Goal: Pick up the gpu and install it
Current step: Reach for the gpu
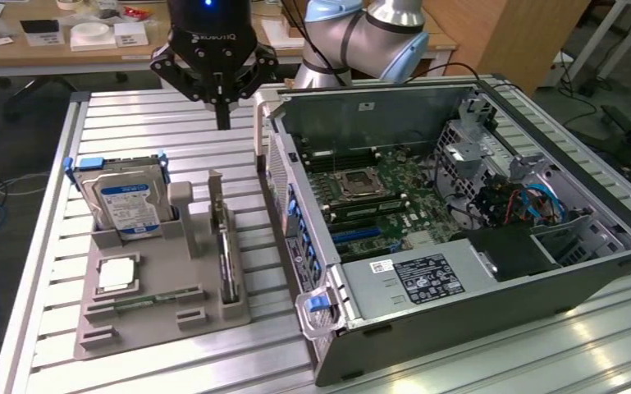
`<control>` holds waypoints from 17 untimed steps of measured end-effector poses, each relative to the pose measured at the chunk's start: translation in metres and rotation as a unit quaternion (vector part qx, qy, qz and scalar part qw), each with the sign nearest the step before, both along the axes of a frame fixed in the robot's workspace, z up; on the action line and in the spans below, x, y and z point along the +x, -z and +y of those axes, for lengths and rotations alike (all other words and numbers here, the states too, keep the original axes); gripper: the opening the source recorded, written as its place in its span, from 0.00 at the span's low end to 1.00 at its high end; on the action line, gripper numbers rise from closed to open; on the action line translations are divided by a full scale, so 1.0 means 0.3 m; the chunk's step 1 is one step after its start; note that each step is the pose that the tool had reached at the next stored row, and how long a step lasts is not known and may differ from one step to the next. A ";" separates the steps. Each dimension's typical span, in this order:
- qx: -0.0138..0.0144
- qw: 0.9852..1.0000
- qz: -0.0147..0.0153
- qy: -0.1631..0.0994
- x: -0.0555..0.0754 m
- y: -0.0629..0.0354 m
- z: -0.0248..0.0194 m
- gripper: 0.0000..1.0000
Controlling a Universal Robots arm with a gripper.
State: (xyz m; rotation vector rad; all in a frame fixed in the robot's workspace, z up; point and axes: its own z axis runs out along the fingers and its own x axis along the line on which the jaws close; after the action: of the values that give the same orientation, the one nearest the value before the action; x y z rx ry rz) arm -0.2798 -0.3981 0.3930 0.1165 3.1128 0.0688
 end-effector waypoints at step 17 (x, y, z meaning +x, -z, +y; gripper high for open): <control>0.000 1.000 0.000 0.000 -0.005 0.000 -0.006 0.11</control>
State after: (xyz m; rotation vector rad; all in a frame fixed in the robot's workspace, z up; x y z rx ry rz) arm -0.2813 -0.4000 0.3930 0.1166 3.1127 0.0689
